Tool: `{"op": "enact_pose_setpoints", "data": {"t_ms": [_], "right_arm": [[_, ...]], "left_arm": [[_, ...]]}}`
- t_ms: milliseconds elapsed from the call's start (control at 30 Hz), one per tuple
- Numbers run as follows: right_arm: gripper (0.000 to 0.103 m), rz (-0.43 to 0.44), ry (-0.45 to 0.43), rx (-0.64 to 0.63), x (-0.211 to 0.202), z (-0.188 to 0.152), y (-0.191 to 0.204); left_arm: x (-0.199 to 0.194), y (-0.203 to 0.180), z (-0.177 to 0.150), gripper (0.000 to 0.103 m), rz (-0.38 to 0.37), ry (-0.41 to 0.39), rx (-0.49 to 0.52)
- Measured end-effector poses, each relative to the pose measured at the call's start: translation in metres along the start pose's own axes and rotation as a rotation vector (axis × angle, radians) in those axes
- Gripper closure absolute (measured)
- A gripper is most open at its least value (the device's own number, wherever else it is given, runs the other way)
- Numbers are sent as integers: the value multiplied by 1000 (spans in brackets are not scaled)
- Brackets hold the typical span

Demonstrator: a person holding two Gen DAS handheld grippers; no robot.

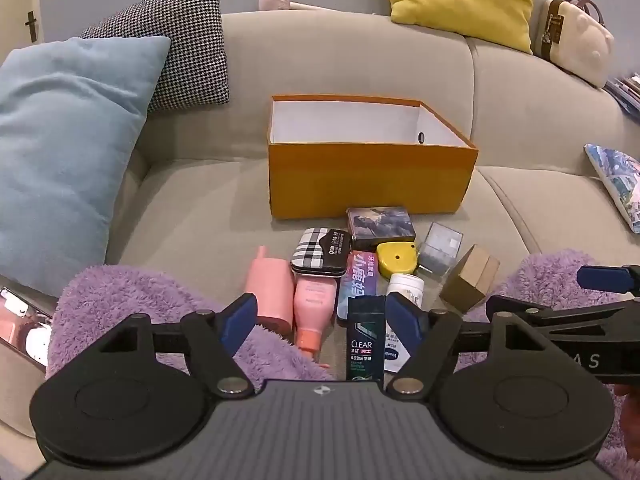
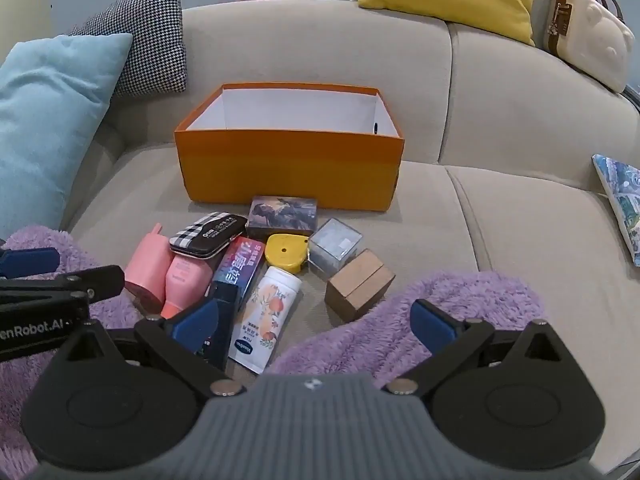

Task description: Organize rigid objects

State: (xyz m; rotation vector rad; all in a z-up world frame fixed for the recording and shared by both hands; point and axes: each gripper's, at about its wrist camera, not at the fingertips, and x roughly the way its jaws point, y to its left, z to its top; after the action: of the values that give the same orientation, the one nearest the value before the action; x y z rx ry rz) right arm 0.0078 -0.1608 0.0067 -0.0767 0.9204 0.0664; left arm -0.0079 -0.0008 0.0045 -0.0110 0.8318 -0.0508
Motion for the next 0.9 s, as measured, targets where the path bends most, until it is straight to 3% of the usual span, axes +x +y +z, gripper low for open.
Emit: {"op": "enact_pose_setpoints", "data": {"t_ms": [900], "right_arm": [[1, -7, 35, 25, 7, -2, -4]], "left_arm": [[5, 0, -3, 16, -1, 13, 0]]}}
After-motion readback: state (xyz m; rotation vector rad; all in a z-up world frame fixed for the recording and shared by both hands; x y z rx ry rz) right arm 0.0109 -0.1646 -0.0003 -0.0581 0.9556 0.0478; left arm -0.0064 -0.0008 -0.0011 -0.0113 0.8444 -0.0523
